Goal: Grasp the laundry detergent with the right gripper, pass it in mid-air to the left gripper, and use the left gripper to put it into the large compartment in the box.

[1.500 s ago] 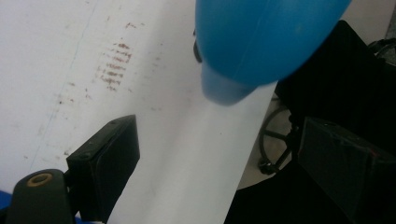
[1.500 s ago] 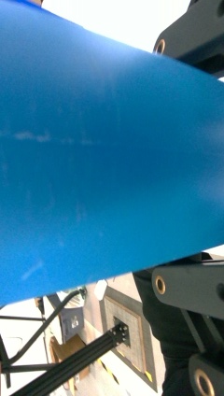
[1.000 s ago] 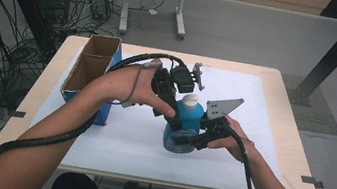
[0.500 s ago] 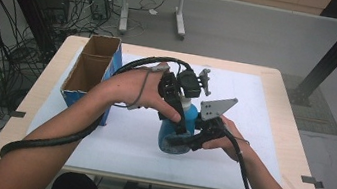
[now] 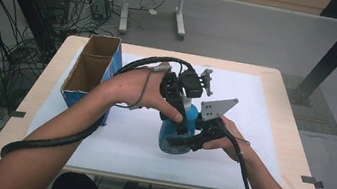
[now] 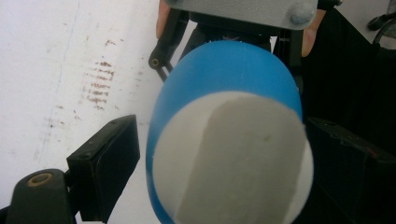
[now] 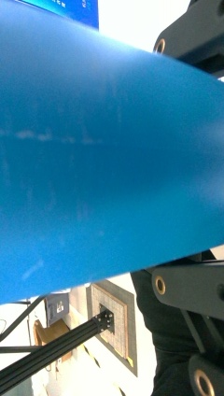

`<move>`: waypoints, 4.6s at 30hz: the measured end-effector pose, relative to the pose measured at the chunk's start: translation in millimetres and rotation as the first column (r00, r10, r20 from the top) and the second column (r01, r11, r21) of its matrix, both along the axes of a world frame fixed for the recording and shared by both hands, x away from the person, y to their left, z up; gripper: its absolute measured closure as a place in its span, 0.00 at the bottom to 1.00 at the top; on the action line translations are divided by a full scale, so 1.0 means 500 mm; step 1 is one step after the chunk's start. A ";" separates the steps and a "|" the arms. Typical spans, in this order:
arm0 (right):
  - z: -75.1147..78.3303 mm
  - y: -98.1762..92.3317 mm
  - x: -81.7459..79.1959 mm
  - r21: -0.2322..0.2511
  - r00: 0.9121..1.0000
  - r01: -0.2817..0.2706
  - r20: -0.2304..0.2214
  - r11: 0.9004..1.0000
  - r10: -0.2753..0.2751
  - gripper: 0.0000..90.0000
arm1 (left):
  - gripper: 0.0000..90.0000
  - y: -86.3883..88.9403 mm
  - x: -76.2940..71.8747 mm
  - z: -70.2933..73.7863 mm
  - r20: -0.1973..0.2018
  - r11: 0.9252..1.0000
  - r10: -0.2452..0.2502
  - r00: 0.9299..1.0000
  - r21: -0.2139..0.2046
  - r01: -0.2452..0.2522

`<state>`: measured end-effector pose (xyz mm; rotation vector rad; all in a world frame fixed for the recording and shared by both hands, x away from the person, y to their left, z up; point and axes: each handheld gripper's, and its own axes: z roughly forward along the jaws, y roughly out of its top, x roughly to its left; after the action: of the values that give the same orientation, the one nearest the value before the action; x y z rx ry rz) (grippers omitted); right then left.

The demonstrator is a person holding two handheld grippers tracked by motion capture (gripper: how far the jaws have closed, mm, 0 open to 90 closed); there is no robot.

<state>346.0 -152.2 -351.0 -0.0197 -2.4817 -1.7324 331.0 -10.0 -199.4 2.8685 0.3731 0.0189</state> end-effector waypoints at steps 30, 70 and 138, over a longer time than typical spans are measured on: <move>-0.004 0.003 -0.002 -0.004 1.000 -0.007 0.003 1.000 0.007 0.48 | 0.14 0.003 -0.001 -0.002 0.004 1.000 0.010 1.000 -0.002 -0.010; -0.005 0.009 0.000 -0.013 1.000 -0.020 0.005 1.000 0.020 0.48 | 0.15 0.009 0.000 0.000 0.011 1.000 0.014 1.000 -0.004 -0.014; 0.007 0.005 -0.012 0.009 0.999 -0.032 0.034 0.999 0.032 0.48 | 0.41 -0.013 -0.017 0.004 0.031 0.995 -0.090 0.995 0.038 0.089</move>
<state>339.8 -149.7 -347.7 0.0504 -2.4836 -1.7459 322.5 -16.7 -197.1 2.9136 0.2403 0.0573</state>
